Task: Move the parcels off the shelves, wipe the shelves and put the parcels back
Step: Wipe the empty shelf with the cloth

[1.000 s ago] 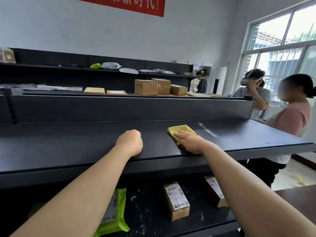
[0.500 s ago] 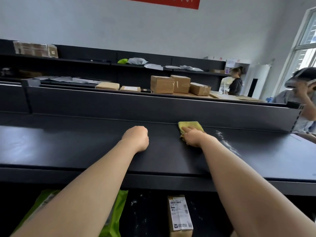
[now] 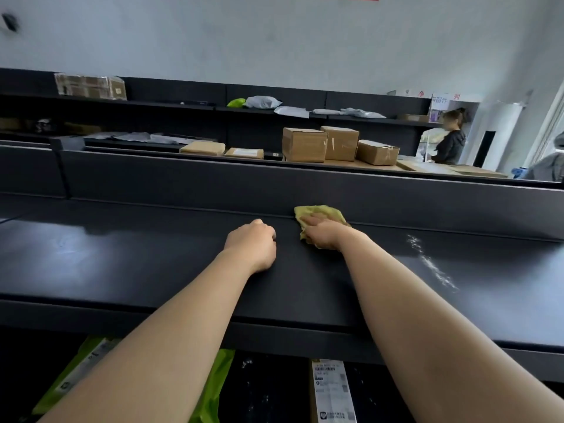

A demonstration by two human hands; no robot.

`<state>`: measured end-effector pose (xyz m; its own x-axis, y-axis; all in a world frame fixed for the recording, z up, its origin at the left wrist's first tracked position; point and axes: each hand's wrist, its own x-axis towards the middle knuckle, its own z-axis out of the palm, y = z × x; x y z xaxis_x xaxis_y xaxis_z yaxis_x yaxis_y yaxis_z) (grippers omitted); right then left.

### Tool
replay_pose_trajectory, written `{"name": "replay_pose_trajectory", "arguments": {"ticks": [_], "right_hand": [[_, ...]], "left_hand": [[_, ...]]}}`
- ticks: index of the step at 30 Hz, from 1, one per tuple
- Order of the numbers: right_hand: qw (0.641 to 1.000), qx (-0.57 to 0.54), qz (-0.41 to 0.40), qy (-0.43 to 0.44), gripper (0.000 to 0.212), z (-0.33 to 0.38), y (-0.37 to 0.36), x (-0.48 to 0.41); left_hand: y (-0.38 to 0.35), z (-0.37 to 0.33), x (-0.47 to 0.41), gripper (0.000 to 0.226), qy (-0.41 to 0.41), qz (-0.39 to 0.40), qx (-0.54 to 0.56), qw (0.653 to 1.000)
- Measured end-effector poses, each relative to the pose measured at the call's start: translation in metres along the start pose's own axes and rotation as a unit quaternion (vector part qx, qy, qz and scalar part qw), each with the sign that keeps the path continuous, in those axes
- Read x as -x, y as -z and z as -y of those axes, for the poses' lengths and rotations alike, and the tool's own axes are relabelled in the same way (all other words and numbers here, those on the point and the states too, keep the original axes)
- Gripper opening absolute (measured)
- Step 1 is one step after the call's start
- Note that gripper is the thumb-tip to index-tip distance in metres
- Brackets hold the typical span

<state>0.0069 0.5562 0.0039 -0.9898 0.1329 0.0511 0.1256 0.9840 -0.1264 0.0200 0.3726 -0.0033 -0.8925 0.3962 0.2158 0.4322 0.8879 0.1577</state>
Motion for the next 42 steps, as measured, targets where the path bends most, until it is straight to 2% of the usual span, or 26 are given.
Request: {"name": "replay_pose_trajectory", "arguments": {"ticks": [4, 9, 12, 19, 27, 31, 36, 39, 42], "right_hand": [[0.994, -0.034, 0.058, -0.091, 0.055, -0.034, -0.002, 0.004], [0.986, -0.046, 0.058, -0.152, 0.053, -0.059, 0.0, 0.03], [0.986, -0.041, 0.077, -0.145, 0.056, -0.051, -0.003, 0.052], [0.996, -0.018, 0.062, -0.064, 0.054, -0.023, -0.011, 0.105], [1.0, 0.006, 0.026, -0.006, 0.051, -0.069, -0.006, 0.165], [0.998, 0.046, 0.03, -0.013, 0.05, -0.115, 0.001, 0.18], [0.994, 0.038, 0.013, -0.105, 0.049, -0.166, 0.008, 0.203], [0.989, -0.021, -0.015, -0.148, 0.048, -0.162, 0.008, 0.208], [0.991, 0.006, -0.01, -0.137, 0.049, -0.135, 0.003, 0.207]], "left_hand": [[-0.005, -0.004, -0.001, 0.036, 0.014, 0.004, -0.006, 1.0], [-0.008, -0.003, -0.001, 0.035, 0.014, 0.012, -0.001, 1.0], [-0.007, 0.001, 0.001, 0.037, 0.01, 0.018, 0.018, 1.0], [-0.001, -0.012, 0.018, 0.034, 0.022, 0.037, 0.021, 0.999], [0.002, -0.055, 0.052, 0.028, 0.029, 0.044, 0.065, 0.996], [-0.004, -0.081, 0.07, 0.018, 0.012, 0.039, 0.07, 0.997], [-0.009, -0.082, 0.084, 0.017, 0.003, 0.025, 0.081, 0.996], [-0.006, -0.079, 0.087, 0.017, -0.006, 0.027, 0.096, 0.995], [-0.006, -0.076, 0.089, 0.018, -0.012, 0.037, 0.119, 0.992]]}}
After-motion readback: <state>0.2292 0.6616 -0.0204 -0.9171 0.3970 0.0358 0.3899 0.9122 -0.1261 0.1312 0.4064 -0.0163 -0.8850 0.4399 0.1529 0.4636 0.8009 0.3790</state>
